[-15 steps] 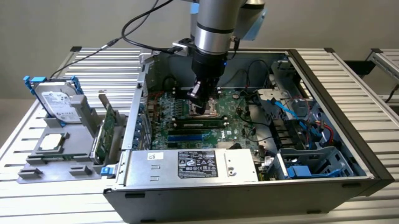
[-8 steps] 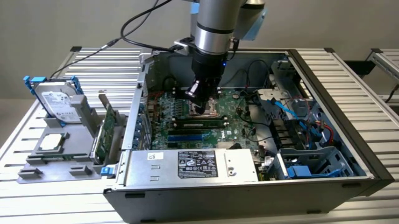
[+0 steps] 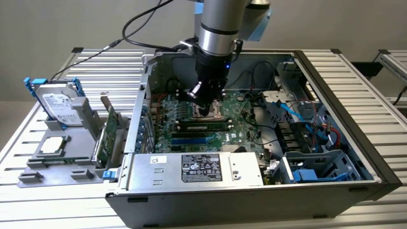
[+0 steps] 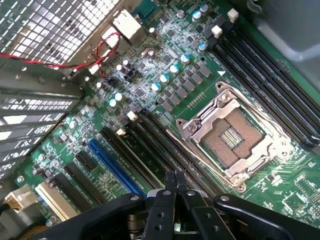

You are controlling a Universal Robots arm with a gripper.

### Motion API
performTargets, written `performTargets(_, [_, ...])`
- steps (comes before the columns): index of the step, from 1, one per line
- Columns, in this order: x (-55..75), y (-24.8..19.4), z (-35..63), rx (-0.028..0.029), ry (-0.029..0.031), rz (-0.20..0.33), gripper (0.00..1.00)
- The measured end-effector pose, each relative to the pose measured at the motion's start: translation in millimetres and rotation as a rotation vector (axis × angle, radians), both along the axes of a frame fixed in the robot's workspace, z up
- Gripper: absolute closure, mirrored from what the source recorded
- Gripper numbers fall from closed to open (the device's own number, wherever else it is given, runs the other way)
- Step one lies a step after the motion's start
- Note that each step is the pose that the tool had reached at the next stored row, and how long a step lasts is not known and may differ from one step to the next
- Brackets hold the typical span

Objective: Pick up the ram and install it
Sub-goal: 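Press down the ram until it locks into place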

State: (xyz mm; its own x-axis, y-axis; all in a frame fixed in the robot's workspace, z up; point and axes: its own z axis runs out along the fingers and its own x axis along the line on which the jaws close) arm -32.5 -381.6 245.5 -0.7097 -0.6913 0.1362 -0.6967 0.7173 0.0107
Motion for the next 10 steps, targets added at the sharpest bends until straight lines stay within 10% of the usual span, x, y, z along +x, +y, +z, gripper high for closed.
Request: performTargets(10, [0.0, 0.0, 0.0, -0.0001, -0.0110, -0.129, 0.89])
